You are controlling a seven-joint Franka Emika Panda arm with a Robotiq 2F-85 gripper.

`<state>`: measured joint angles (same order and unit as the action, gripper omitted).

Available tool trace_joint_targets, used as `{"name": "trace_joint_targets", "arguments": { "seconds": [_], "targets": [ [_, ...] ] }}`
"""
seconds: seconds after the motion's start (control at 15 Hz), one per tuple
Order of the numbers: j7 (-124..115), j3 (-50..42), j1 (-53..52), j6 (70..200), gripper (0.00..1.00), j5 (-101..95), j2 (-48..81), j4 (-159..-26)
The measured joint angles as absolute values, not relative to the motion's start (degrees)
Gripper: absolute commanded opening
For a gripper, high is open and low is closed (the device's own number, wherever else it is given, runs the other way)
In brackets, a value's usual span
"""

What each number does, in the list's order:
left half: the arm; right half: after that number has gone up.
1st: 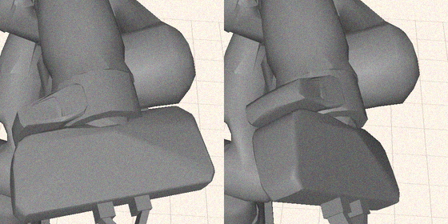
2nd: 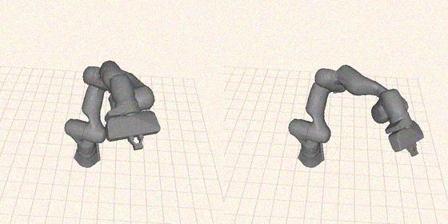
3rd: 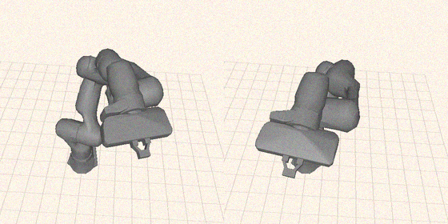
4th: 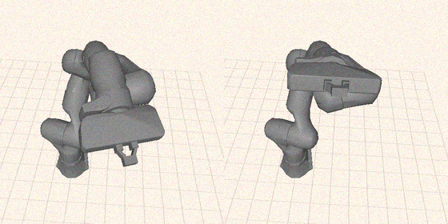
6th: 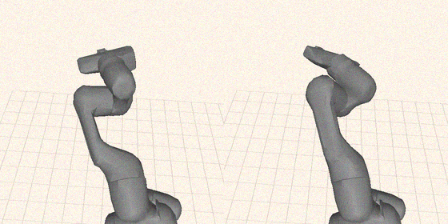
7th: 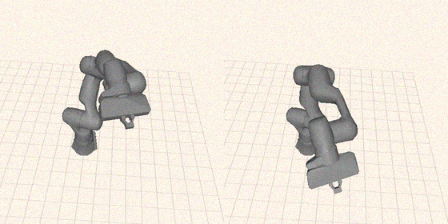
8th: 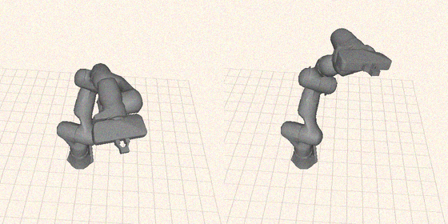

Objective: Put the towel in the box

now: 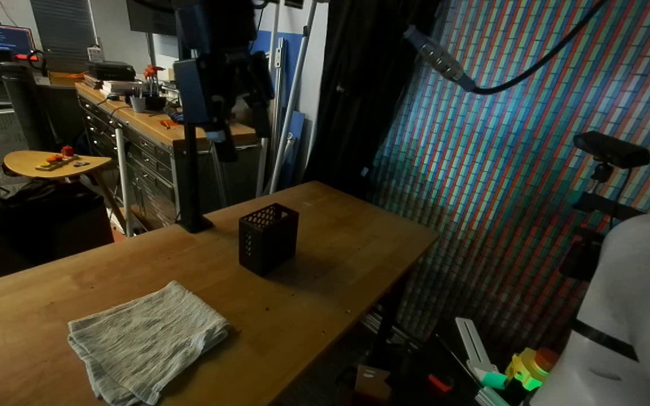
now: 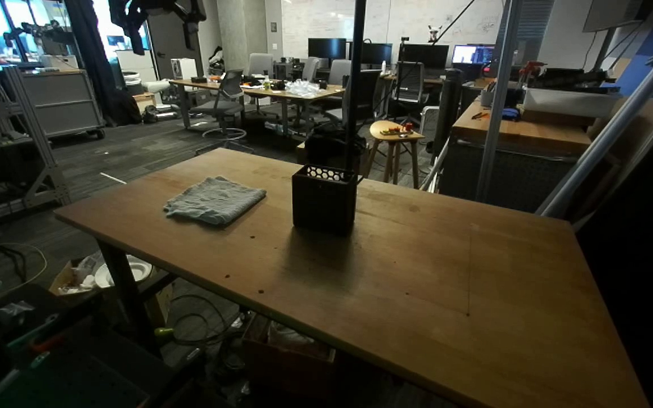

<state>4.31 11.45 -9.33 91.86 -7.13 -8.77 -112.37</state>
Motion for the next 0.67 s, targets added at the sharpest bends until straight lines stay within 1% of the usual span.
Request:
{"name": "trace_joint_targets", "arguments": {
  "seconds": [0.33, 0.67],
  "targets": [
    [5.27, 13.55, -11.76, 101.86, 1.00, -13.64, -0.12, -108.15],
    [8.68, 13.59, -12.47, 108.42, 1.00, -16.56, 6.61, -104.13]
  ]
}}
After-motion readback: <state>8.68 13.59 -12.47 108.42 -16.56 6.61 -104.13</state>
